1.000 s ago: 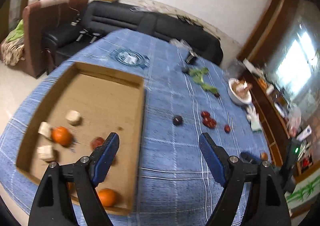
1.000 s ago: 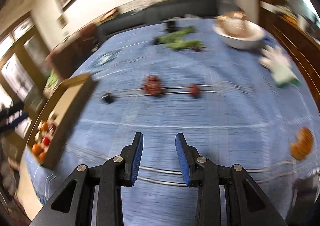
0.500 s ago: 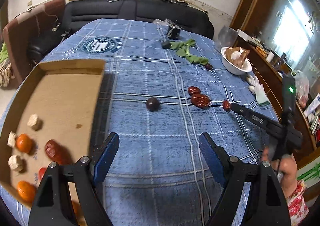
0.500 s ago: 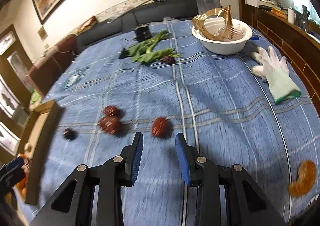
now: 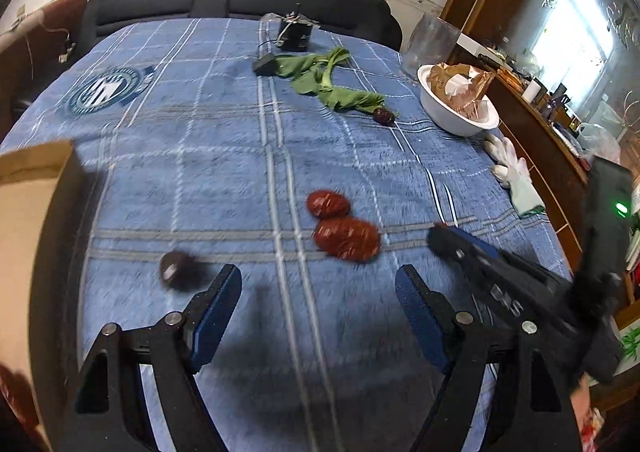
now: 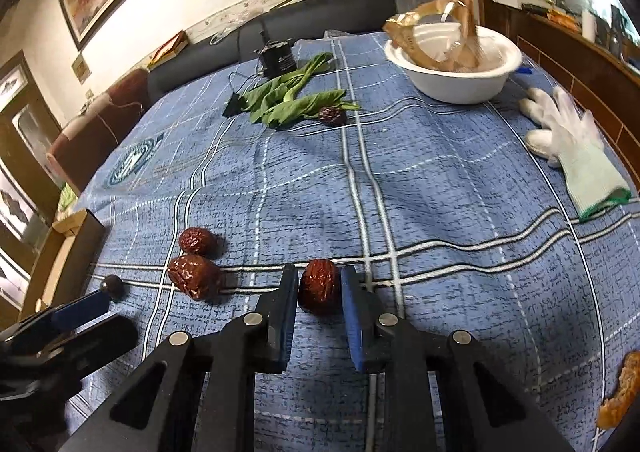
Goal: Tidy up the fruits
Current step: 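Grasp the large red date with left tool while right tool grasps another date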
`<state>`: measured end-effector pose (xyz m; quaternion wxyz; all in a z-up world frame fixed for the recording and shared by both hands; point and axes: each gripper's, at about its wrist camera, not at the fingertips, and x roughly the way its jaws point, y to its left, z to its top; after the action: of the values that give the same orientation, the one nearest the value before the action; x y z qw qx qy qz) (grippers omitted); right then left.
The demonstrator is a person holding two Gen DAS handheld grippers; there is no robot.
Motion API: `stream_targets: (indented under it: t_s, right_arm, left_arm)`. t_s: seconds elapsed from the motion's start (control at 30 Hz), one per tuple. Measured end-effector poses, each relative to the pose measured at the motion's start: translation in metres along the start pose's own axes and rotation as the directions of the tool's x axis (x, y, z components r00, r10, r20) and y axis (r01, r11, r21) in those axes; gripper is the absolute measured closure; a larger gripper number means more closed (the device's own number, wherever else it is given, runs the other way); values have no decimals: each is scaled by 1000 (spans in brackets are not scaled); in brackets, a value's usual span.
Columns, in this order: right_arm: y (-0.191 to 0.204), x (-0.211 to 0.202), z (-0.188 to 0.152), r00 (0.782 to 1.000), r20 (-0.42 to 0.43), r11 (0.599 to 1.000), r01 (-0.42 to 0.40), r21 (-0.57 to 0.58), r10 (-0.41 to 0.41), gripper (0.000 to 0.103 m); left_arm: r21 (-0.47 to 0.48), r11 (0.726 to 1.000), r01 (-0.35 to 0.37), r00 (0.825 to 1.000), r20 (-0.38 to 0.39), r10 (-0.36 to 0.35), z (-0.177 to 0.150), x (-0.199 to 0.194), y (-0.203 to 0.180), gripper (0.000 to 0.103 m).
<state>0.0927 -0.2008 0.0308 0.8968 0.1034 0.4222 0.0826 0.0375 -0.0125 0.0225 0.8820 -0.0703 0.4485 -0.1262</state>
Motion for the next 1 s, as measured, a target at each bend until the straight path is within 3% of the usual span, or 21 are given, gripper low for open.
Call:
stream_targets:
  t_s: [0.3,0.37,0.43,1.0]
  right_arm:
    - [-14,-8,3,1000,20,999,-4,42,4,80]
    - [-13,-9,3,1000,25,999,-4,36,3,80]
    - [-11,-10,4,1000,30,1000,-4,28,3,80]
    - [-1,-14,1,998,66,1000,3,-10,-2,80]
  left_arm:
    - [62,997,-36,999,-8,36,11,38,-15,35]
    - [106,993,-57,998,6,57,8,40,-21,41]
    - [128,989,-69,998,17,67,7,40,-23,58]
    - [95,995,6,996,89,-14,6,9,-19,59]
